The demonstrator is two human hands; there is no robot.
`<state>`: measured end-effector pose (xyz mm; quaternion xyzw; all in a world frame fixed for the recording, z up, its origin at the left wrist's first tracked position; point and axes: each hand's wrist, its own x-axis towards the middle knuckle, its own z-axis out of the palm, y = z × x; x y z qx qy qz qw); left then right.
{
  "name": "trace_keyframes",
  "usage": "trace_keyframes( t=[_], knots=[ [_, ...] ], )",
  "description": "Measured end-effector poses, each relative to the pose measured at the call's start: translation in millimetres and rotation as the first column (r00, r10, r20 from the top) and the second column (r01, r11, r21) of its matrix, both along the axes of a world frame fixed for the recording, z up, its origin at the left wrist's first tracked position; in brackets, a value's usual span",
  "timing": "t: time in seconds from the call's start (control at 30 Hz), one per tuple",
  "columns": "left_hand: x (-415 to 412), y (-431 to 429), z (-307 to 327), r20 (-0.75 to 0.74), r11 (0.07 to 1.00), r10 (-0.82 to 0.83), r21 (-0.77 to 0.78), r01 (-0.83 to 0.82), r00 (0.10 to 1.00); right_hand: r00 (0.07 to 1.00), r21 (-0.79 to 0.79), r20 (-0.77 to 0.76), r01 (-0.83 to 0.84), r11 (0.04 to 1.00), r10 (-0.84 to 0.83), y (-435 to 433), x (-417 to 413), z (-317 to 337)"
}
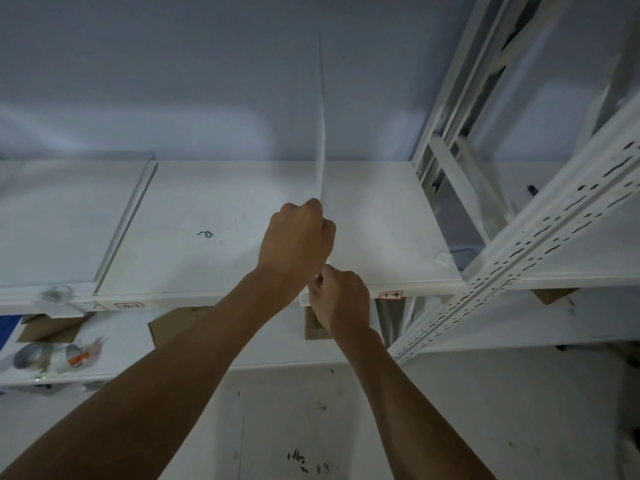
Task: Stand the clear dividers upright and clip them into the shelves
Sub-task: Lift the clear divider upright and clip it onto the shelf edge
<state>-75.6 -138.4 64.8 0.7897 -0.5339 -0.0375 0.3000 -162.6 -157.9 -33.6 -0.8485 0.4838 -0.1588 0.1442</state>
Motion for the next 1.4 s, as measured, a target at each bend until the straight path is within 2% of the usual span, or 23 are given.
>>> trace_keyframes(
  t=[0.23, 0.33, 0.47, 0.63, 0.73, 0.93, 1.17, 1.27, 1.4],
  knots=[
    [-8.7, -5.7, -3.8, 0.051, 0.998, 0.050, 0.023, -0.052, 0.997, 0.985, 0.003, -0.167, -0.047, 0.999, 0.047, -2.3, -0.9, 15.4],
    [-15.7, -6.9, -4.1, 0.042, 0.998, 0.065, 0.016, -0.066, 0.997, 0.974, 0.089, -0.216, -0.050, 0.995, 0.068, -8.6, -3.1, 27.3],
    [-18.9, -8.9, -0.4, -0.010, 0.996, 0.073, 0.046, -0.072, 0.997, 0.957, 0.121, -0.234, -0.145, 0.982, 0.170, -20.6, -8.6, 40.3],
    [-4.1, -10.0, 12.8, -0.111, 0.989, 0.079, 0.134, -0.064, 0.991, 0.915, 0.175, -0.185, -0.328, 0.928, 0.359, -40.9, -2.7, 31.7],
    [4.4, -10.8, 13.9, -0.145, 0.984, 0.081, 0.170, -0.056, 0.986, 0.902, 0.196, -0.173, -0.363, 0.911, 0.396, -48.7, 1.8, 22.1],
    [-4.0, -7.0, -0.5, -0.205, 0.974, 0.091, 0.223, -0.044, 0.974, 0.886, 0.198, -0.192, -0.387, 0.901, 0.423, -43.8, -3.1, 5.5],
    [-3.2, -8.0, -9.8, -0.185, 0.978, 0.113, 0.194, -0.076, 0.976, 0.899, 0.182, -0.161, -0.378, 0.908, 0.407, -43.5, -3.1, -3.0],
    [-3.9, -9.9, -10.4, -0.166, 0.976, 0.119, 0.198, -0.085, 0.979, 0.916, 0.169, -0.170, -0.336, 0.927, 0.363, -41.1, -6.8, -3.2],
    [6.0, -0.7, -16.4, -0.256, 0.972, 0.083, 0.234, -0.021, 0.963, 0.933, 0.222, -0.260, -0.193, 0.956, 0.249, -18.6, -14.0, -7.9]
  ],
)
